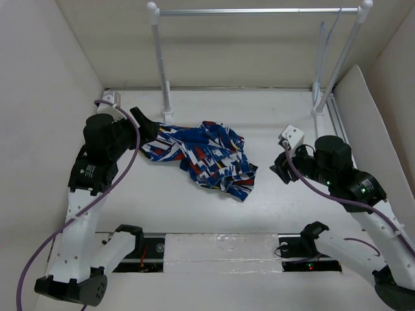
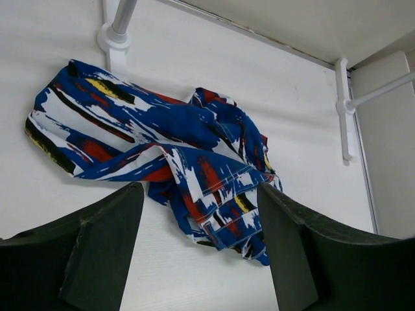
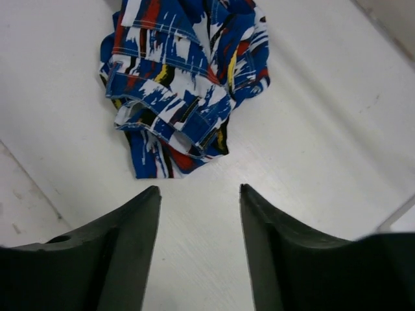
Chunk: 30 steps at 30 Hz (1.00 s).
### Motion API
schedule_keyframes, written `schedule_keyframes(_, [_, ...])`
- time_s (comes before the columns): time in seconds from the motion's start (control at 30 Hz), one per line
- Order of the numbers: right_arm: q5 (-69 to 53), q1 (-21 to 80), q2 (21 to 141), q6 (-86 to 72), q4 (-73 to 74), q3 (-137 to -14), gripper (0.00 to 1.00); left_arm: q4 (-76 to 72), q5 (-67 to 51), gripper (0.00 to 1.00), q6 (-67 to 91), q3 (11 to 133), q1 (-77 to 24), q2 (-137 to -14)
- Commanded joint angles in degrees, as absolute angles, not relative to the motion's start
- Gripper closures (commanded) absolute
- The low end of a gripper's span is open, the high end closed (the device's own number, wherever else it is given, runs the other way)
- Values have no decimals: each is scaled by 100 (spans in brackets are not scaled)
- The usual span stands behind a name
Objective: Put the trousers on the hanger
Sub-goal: Flatten out the trousers at the center of the board.
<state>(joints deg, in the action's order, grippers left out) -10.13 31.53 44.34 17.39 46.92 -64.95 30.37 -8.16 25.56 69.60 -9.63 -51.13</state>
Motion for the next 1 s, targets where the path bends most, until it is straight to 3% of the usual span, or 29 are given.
schedule_keyframes(0.0, [-1361,3173,4359,1723,4404,-6373,46,2926,-818,33,2698,6847,-949,-5028])
schedule_keyframes(0.07, [-1520,3173,4385,1775,4281,-6285,69,2962,-591,41,2707,6759,-897,-4984])
schedule_keyframes(0.1, [-1634,3173,4386,1801,4211,-6223,89,3066,-450,45,2751,6741,-896,-4957])
schedule_keyframes(0.13, [-1670,3173,4394,1793,4036,-6083,98,3120,-266,47,2829,6750,-896,-4948])
schedule_keyframes(0.27, [-1644,3278,4719,1881,3771,-6047,100,3436,797,58,3058,7074,-896,-5036])
schedule_keyframes(0.37, [-1617,3506,5131,1942,3367,-5959,100,3463,810,71,3207,7015,-896,-5273])
schedule_keyframes(0.43, [-1530,3848,5641,2012,3069,-5950,89,3288,581,81,3252,6769,-844,-5624])
schedule_keyframes(0.47, [-1442,4015,5843,2021,2963,-5985,81,3209,415,95,3400,6428,-844,-5790])
schedule_keyframes(0.5, [-1206,4191,6027,2030,2901,-6020,60,2956,204,99,3436,6251,-696,-6105])
schedule_keyframes(0.6, [-758,4911,6810,2066,2559,-6178,36,2568,-650,100,3717,5854,-89,-6416])
schedule_keyframes(0.63, [-686,5157,7012,2039,2418,-6222,35,2497,-581,94,3796,5810,-88,-6373])
schedule_keyframes(0.67, [-633,5246,7423,2022,2374,-6284,33,2453,-380,76,3849,5723,-88,-6320])
schedule_keyframes(0.77, [-528,5431,8188,2013,2180,-6547,32,2452,-133,54,3929,5521,-88,-6039])
schedule_keyframes(0.87, [-204,5432,8848,1986,1821,-6741,32,2444,-306,54,3929,5022,-88,-5671])
schedule_keyframes(0.97, [182,5432,9297,2030,1740,-6864,31,2277,-588,62,4034,4328,-262,-5362])
